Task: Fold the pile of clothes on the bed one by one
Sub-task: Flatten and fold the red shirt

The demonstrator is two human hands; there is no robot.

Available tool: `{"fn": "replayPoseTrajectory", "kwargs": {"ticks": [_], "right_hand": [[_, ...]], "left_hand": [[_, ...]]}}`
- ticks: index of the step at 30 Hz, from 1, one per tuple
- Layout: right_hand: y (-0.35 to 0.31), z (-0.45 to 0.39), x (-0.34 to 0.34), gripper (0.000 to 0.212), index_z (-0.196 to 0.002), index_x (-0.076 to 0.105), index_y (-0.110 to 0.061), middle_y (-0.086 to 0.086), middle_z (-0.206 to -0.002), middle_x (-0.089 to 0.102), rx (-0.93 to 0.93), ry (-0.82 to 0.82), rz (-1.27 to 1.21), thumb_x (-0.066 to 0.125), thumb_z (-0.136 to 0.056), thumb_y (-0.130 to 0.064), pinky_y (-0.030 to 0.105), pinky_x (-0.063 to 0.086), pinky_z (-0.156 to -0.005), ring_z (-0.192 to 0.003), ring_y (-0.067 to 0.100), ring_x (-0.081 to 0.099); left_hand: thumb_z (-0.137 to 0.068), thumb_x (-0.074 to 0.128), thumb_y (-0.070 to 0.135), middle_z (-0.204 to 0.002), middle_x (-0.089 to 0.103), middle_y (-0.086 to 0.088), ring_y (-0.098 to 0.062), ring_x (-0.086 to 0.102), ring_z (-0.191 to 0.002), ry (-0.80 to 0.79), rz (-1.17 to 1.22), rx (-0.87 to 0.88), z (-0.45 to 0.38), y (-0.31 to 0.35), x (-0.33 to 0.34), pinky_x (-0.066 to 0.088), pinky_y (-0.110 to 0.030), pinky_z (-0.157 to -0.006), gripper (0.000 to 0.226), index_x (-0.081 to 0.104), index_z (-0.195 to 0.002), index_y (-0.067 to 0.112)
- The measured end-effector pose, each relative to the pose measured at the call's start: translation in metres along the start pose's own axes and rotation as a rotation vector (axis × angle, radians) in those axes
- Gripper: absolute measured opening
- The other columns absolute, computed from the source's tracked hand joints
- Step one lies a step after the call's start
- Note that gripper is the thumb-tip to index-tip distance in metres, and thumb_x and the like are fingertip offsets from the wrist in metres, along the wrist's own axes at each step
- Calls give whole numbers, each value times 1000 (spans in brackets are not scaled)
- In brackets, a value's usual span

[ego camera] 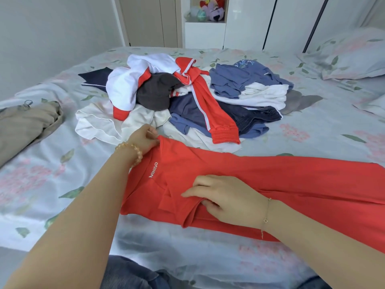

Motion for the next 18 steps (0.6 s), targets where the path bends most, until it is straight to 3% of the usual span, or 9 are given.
{"fn": "replayPoseTrajectory", "kwargs": {"ticks": [3,6,9,11,12,14,16,18], "right_hand": [[5,3,-3,57,-135,51,-26,-7,-112,51,46,-38,33,59,-80,-17,32,47,-83,-102,15,52],[10,6,-12,46,-122,57,-22,-9,-101,51,117,-34,70,59,-75,-19,31,45,-82,-93,14,51],[23,4,-34,23,-100,68,-21,-14,-83,52,201,55,-82,61,-79,-14,22,39,-70,-71,-1,45],[42,1,-49,20,-97,72,-19,-16,-75,54,266,143,-197,63,-82,-10,13,36,-68,-71,-6,50],[55,-2,-54,20,-98,73,-17,-17,-77,58,305,199,-274,63,-83,-7,12,39,-72,-76,-6,54],[86,-8,-58,19,-98,72,-13,-9,-90,69,409,281,-470,61,-86,-3,21,46,-83,-87,5,63],[114,-13,-50,14,-97,69,-11,-2,-92,69,528,282,-635,60,-90,-3,23,47,-84,-83,9,62],[139,-12,-31,7,-93,68,-5,3,-84,62,667,235,-708,64,-91,-10,25,45,-73,-74,10,54]], "left_hand": [[-72,71,10,-117,54,8,-20,48,-111,-45,-453,283,21,31,5,39,-43,-98,47,62,-112,32],[-64,69,-2,-127,51,16,-17,40,-121,-207,-436,445,50,58,18,33,-42,-106,63,66,-108,43],[-67,67,2,-126,50,20,-10,41,-124,-325,-419,502,73,64,34,33,-31,-107,56,68,-105,43],[-74,67,-3,-120,54,20,0,45,-120,-356,-366,504,83,63,38,32,-21,-106,53,70,-103,41],[-77,68,-4,-115,56,21,9,46,-114,-350,-312,492,86,61,35,32,-14,-104,57,69,-98,49],[-81,71,2,-108,58,25,20,50,-104,-329,-205,436,87,52,26,34,-6,-98,64,64,-79,65],[-82,71,5,-107,63,23,17,55,-101,-322,-130,353,85,40,19,40,-15,-100,61,65,-75,66],[-81,72,2,-106,68,19,6,60,-102,-339,-87,276,83,33,17,43,-26,-103,54,70,-76,56]]}}
Point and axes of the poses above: each hand's wrist, its own z-axis away from the middle knuckle, its own x-axis out of the palm, y = z × x, the point moved 8 cm from there along -z, towards the middle knuckle
